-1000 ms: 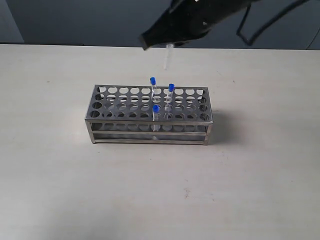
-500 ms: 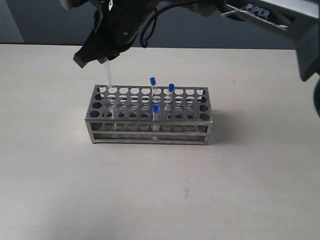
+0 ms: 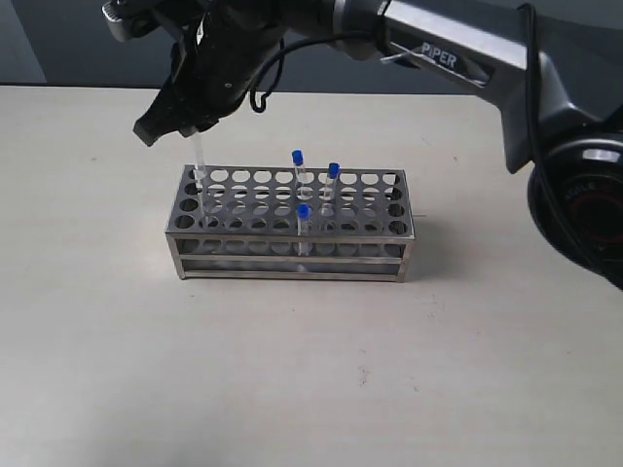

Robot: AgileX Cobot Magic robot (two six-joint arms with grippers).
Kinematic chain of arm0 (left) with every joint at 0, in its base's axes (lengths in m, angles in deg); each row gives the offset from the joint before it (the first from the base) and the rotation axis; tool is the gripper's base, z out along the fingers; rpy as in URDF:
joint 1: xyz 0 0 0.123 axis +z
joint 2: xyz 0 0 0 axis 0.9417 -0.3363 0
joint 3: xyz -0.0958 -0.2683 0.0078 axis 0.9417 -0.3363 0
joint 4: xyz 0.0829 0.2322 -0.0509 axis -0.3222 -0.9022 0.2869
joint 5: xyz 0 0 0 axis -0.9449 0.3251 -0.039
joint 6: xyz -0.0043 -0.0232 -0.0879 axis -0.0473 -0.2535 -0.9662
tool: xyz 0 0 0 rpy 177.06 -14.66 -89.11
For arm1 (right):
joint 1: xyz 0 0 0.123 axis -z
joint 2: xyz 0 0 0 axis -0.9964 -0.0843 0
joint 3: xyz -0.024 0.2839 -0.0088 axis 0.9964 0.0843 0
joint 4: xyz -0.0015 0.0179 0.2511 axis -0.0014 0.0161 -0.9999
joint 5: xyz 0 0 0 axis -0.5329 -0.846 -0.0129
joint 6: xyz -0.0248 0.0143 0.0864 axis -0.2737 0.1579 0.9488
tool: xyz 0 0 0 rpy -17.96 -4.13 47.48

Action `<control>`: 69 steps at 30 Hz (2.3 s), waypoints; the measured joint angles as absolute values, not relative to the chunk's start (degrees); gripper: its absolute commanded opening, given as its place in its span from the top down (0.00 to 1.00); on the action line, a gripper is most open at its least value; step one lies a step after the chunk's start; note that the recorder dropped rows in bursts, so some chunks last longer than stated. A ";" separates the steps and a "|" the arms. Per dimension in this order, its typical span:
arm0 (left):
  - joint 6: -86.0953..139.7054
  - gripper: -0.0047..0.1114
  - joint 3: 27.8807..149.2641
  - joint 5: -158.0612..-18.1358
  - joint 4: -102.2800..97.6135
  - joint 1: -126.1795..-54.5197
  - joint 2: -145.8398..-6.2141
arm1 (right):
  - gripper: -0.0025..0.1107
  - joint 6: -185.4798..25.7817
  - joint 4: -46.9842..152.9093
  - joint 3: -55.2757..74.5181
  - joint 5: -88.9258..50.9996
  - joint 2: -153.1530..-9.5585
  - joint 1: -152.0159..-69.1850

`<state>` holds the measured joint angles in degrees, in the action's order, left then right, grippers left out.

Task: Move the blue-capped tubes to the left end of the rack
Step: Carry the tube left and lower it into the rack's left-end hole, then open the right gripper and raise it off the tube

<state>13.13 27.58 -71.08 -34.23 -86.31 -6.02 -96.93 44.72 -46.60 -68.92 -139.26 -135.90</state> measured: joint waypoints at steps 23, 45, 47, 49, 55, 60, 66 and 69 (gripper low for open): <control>13.13 0.95 27.58 -71.08 -34.23 -86.31 -6.02 | 0.97 -97.30 40.84 -46.65 -67.69 -144.41 -136.03; 13.13 0.95 27.58 -71.08 -34.23 -86.31 -6.02 | 0.71 -95.90 39.35 -46.65 -68.99 -144.41 -135.80; 13.13 0.95 27.58 -71.08 -34.23 -86.31 -6.02 | 0.57 -95.79 38.41 -46.65 -70.19 -144.41 -135.80; 13.13 0.95 27.58 -71.08 -34.23 -86.31 -6.02 | 0.53 -95.44 37.50 -46.65 -71.40 -144.41 -135.80; 13.13 0.95 27.58 -71.08 -34.23 -86.31 -6.02 | 0.59 -92.94 37.21 -46.65 -73.22 -144.41 -136.07; 13.13 0.95 27.58 -71.08 -34.23 -86.31 -6.02 | 0.58 -91.37 36.76 -46.65 -74.71 -143.51 -136.17; 13.13 0.95 27.58 -71.08 -34.23 -86.31 -6.02 | 0.58 -90.74 36.62 -46.65 -75.64 -138.31 -136.28; 13.13 0.95 27.58 -71.08 -34.23 -86.31 -6.02 | 0.58 -89.29 38.69 -46.65 -77.34 -136.16 -136.28</control>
<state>13.13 27.58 -71.08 -34.23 -86.31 -6.02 -89.29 38.69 -46.65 -77.34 -136.16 -136.28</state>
